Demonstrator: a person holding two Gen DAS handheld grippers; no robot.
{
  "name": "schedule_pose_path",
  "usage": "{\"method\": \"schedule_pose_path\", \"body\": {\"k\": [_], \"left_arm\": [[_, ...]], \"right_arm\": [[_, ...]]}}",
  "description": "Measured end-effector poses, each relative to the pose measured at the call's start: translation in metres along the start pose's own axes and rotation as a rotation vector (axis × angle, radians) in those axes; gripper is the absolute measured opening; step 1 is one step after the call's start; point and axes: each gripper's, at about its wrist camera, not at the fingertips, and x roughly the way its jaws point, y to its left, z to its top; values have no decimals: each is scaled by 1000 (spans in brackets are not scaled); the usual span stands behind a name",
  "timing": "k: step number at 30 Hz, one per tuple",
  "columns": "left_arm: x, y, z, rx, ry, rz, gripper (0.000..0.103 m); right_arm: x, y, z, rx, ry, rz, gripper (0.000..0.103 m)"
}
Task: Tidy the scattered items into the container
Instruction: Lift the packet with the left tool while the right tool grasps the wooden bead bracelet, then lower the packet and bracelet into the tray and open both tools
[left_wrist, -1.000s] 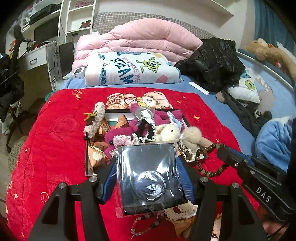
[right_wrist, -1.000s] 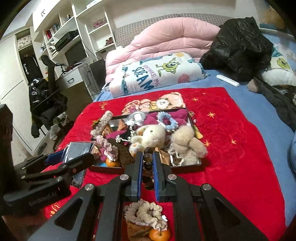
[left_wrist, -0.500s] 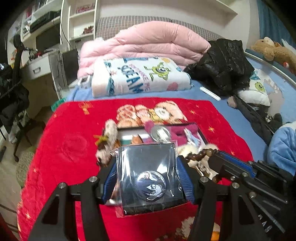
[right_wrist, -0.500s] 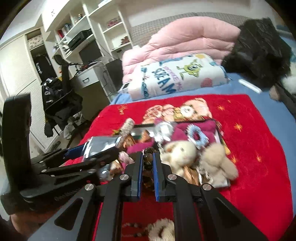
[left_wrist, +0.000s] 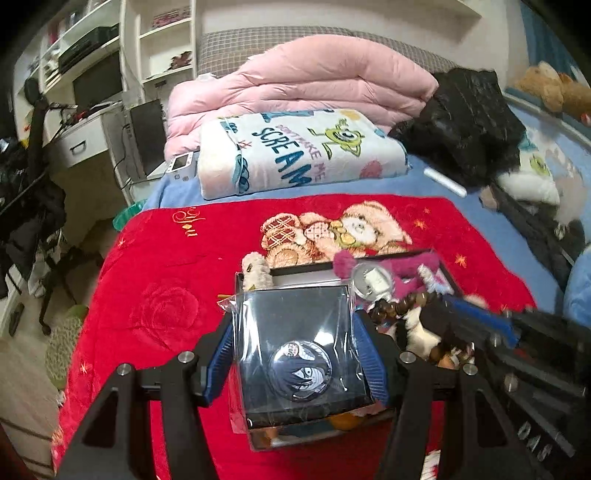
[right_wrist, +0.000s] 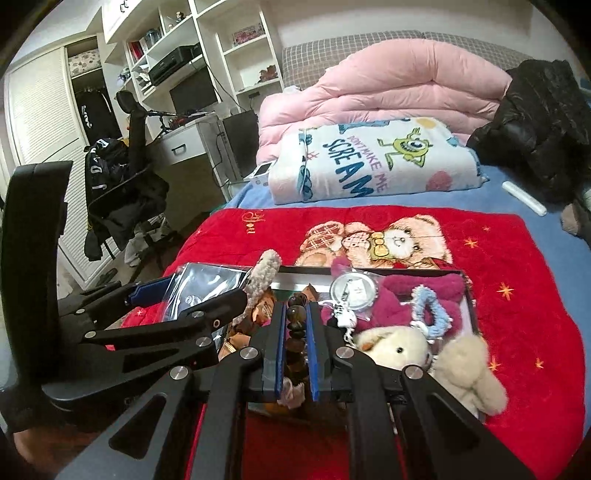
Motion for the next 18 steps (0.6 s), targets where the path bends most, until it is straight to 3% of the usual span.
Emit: {"method": "schedule_pose_path", "body": {"k": [3,5,18], "left_arm": [[10,6,-6,21,8,5,62],[17,15,-10,-22,20,-47,62],[47,32,-28,-33,48,-46,62]], "right_arm": [[17,-1,2,7,14,4,11],[27,-2,4,7,19,0,11],[88,-3,2,36,76,7,11]]}}
